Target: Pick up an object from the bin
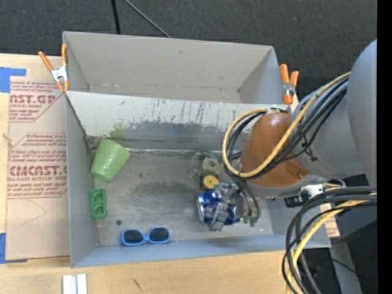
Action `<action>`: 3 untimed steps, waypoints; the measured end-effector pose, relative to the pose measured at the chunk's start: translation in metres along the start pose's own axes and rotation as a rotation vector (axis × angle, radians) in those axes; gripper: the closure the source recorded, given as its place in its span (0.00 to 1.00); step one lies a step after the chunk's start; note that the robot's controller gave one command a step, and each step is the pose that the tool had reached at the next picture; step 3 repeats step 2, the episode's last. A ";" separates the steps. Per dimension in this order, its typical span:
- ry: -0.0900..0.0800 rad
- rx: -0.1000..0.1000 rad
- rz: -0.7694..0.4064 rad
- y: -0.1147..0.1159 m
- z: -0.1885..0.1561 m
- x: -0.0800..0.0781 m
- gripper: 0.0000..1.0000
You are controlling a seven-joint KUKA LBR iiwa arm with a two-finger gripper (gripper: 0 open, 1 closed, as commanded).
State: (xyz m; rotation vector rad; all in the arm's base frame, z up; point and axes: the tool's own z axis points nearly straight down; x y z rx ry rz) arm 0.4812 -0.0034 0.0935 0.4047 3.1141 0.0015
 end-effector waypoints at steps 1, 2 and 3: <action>0.000 0.000 0.000 0.000 -0.016 0.000 1.00; -0.002 -0.001 -0.001 0.001 -0.052 -0.001 1.00; -0.002 -0.001 -0.001 0.001 -0.052 -0.001 1.00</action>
Offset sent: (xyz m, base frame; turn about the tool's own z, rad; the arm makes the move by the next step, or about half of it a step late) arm 0.0001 -0.0001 0.0154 0.0000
